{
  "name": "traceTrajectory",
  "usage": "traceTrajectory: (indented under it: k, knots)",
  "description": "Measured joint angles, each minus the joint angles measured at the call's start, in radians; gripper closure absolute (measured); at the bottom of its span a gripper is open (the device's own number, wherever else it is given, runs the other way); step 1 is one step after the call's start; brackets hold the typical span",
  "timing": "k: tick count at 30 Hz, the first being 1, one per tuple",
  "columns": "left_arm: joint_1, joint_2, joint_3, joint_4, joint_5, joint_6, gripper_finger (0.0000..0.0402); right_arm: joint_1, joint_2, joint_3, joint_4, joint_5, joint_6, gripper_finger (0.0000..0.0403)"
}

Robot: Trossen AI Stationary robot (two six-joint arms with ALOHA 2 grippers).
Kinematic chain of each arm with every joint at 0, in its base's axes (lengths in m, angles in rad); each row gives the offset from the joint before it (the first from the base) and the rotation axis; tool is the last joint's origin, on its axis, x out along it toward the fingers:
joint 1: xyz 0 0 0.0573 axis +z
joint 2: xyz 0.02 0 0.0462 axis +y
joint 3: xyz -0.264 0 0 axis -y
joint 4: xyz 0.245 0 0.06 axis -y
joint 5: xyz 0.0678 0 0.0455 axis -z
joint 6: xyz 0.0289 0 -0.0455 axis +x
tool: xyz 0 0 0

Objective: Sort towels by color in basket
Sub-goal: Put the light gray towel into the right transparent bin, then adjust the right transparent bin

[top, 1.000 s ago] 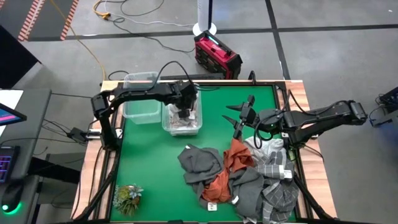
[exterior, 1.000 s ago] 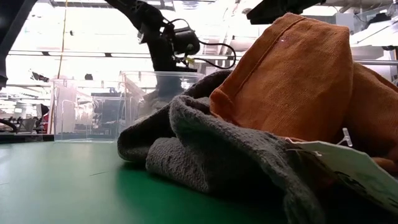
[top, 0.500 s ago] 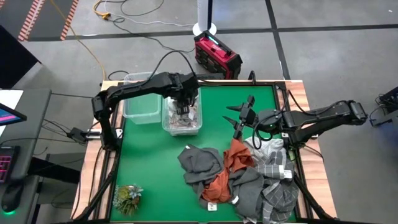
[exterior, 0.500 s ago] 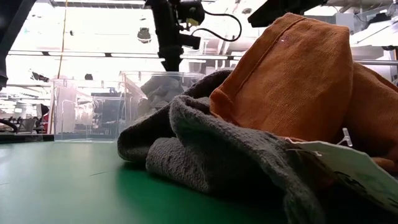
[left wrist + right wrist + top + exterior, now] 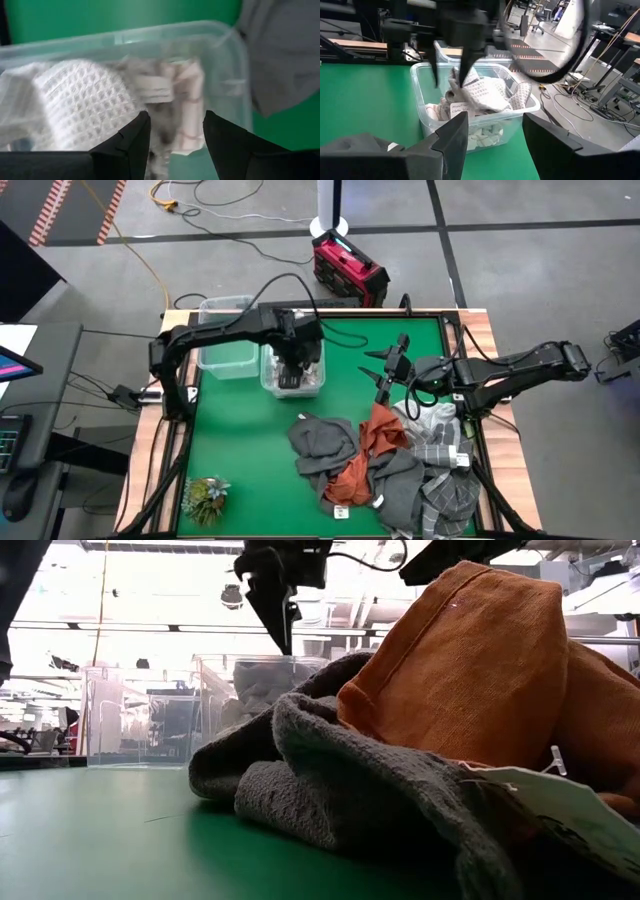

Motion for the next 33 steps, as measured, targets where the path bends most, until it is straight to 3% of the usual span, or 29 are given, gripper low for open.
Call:
traceTrajectory:
  k: [8,14,28,33]
  knots:
    - [-0.119,0.0,0.0,-0.034,-0.005,-0.012,0.0228,0.0,0.0,0.0,0.001,0.0,0.001,0.0181]
    - [-0.141,0.0,-0.019,0.043,-0.1,-0.032,0.0229,0.0,0.0,0.0,0.002,0.0,0.009,0.0181]
    - [-0.055,0.008,-0.204,0.1,-0.04,-0.059,0.0235,0.0,0.0,0.0,0.002,0.0,0.008,0.0181]
    - [0.035,0.008,-0.234,0.136,0.058,-0.031,0.026,0.0,0.0,0.0,0.002,0.001,0.013,0.0181]
